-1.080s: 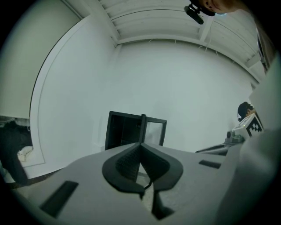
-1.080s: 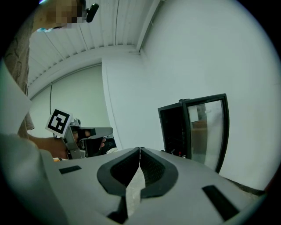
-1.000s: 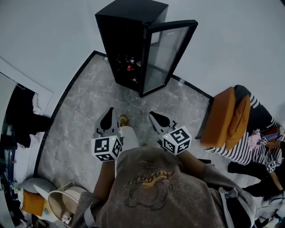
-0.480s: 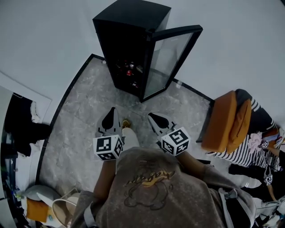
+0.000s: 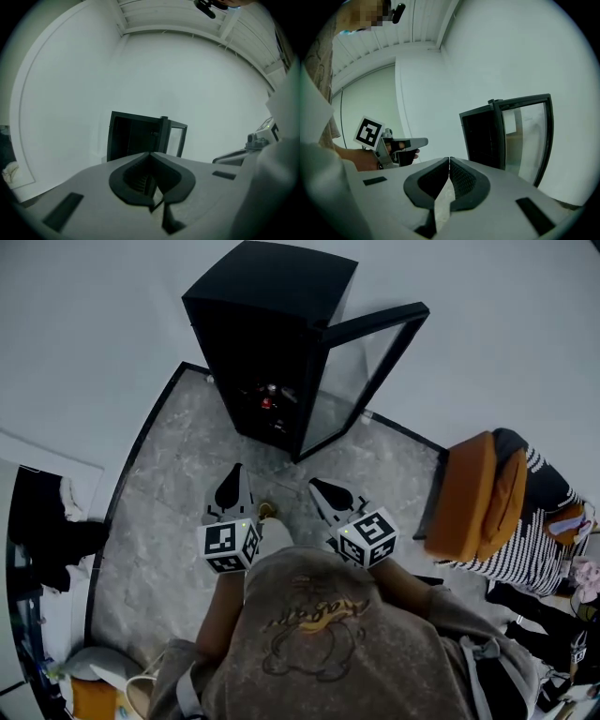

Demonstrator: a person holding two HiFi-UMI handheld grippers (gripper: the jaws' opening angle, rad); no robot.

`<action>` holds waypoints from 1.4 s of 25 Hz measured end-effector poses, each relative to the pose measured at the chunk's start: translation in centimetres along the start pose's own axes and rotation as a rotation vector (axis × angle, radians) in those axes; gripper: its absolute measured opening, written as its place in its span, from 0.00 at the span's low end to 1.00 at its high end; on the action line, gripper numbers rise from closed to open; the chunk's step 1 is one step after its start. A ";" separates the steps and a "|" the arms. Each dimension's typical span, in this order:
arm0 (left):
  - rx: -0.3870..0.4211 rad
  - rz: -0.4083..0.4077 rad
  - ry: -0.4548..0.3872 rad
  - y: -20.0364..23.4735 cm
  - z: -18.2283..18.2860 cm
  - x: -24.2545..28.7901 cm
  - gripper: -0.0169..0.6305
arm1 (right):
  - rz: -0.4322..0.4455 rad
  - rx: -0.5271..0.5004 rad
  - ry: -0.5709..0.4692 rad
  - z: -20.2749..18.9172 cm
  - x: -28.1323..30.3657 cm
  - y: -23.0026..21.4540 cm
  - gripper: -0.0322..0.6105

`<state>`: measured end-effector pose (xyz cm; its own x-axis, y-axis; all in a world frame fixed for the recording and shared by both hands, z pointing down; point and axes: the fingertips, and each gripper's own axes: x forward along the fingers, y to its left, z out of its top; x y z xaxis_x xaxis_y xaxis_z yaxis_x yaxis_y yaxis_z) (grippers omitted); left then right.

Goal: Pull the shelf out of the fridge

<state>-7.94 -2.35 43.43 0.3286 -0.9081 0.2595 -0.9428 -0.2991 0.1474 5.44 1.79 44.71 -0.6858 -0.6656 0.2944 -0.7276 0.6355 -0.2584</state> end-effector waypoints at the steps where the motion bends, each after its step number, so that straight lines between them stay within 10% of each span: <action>1: -0.004 -0.002 0.006 0.4 0.1 0.6 0.04 | -0.006 0.004 0.001 0.2 0.5 -0.2 0.08; 35: -0.029 -0.111 0.187 10.9 -3.9 22.2 0.03 | -0.172 0.086 0.018 3.2 13.9 -6.6 0.08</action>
<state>-10.67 -24.67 54.54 0.4377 -0.7989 0.4124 -0.8990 -0.3832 0.2119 0.70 -12.92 47.60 -0.5514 -0.7541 0.3568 -0.8332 0.4768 -0.2800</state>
